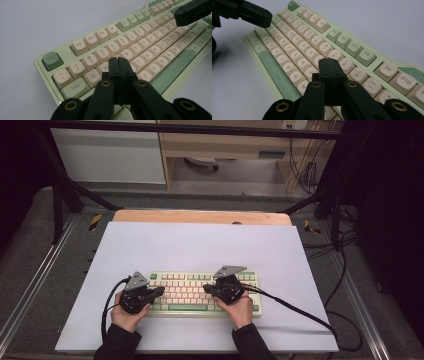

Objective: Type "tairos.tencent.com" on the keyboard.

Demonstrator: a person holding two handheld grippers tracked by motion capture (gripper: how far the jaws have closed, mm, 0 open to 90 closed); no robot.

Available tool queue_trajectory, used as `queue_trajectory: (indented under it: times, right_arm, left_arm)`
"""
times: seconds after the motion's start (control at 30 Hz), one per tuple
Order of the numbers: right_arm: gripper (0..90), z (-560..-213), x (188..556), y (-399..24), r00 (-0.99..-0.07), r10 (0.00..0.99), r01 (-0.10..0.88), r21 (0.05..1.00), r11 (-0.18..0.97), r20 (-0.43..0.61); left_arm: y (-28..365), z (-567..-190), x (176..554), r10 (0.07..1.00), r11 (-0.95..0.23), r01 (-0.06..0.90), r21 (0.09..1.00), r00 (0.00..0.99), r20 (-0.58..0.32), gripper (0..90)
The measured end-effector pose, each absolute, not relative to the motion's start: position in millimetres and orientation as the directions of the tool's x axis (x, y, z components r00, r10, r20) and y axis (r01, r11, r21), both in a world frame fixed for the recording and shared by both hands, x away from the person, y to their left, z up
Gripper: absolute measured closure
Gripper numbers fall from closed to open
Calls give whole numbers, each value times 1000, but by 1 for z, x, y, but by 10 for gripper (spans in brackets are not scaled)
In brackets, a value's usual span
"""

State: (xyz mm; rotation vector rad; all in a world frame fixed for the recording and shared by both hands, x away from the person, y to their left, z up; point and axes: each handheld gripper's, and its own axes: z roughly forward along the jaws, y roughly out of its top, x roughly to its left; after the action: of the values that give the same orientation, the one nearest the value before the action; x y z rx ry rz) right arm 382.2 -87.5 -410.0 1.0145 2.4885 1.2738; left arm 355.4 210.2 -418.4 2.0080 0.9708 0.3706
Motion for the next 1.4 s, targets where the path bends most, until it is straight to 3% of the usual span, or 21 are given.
queue_trajectory:
  times: [0.77,1.4]
  right_arm:
    - [900,-411,362,-153,-727,659,531,767,359,195]
    - [900,-416,356,-171,-714,670,538,771,341,203]
  left_arm:
    - [194,-414,354,743,-359,483,798,666,-69,900]
    - [168,-416,377,744,-383,504,775,665,-64,900]
